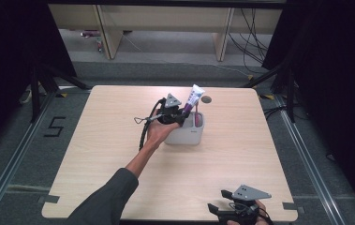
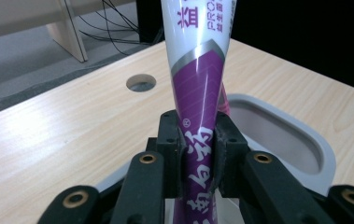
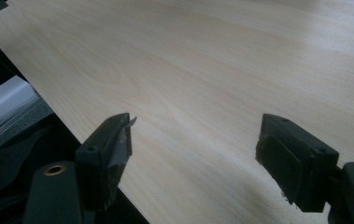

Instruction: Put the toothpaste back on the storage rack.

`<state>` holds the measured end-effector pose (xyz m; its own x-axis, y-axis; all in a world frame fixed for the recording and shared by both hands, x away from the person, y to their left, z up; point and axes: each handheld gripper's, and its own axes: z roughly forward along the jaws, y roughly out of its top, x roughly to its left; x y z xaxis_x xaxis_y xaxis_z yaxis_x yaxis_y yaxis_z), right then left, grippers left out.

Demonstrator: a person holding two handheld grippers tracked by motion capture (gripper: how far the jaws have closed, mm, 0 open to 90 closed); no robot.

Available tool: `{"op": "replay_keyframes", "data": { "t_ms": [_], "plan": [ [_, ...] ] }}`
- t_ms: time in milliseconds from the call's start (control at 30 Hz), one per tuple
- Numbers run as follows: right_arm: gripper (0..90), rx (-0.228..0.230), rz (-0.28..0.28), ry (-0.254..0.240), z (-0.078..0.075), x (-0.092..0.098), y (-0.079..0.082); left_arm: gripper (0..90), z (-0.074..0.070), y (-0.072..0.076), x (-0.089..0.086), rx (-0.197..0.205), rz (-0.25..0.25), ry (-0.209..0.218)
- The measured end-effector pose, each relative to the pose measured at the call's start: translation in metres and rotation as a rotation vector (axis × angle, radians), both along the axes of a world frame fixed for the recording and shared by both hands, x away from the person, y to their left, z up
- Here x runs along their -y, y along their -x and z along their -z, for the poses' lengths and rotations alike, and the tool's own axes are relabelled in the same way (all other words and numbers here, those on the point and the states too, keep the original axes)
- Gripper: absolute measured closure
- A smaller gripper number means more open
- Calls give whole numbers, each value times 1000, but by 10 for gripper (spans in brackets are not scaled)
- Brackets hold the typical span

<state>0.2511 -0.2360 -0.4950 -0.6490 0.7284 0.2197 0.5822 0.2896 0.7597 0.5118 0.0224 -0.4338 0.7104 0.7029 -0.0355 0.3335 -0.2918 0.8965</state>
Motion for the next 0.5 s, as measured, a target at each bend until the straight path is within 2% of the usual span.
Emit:
{"op": "replay_keyframes", "data": {
  "t_ms": [33, 67, 133, 167, 200, 233, 300, 333, 433, 467, 500],
  "plan": [
    [268, 10, -7, -1, 1, 1, 0, 737, 0, 0, -1, -2, -10, -10],
    [268, 10, -7, 0, 1, 1, 0, 715, 1, 0, -1, -1, -13, 2],
    [268, 9, -6, 3, 1, 1, -1, 705, -2, 2, -2, 3, -20, -14],
    [268, 12, 3, 6, 0, 1, -1, 702, -3, 3, -2, 14, -20, -70],
    [268, 12, 3, 6, 0, 1, -1, 702, -2, 3, -2, 4, -17, -89],
    [268, 14, -5, -10, 1, 0, -1, 698, 0, 3, -2, -2, -16, -97],
    [268, 7, -4, 1, 1, 0, 0, 685, 3, 4, -2, -1, -24, -111],
    [268, 7, -4, 1, 1, 0, 0, 685, 3, 5, -2, 2, -29, -108],
    [268, 4, -1, 12, 0, 1, 0, 649, 0, 7, -1, 18, -42, -42],
    [268, 4, -1, 12, 1, 1, 0, 647, -4, 8, -2, 25, -38, -61],
    [268, 11, -3, -4, 2, 0, -1, 638, -8, 9, -3, 34, -30, -58]
  ]
}}
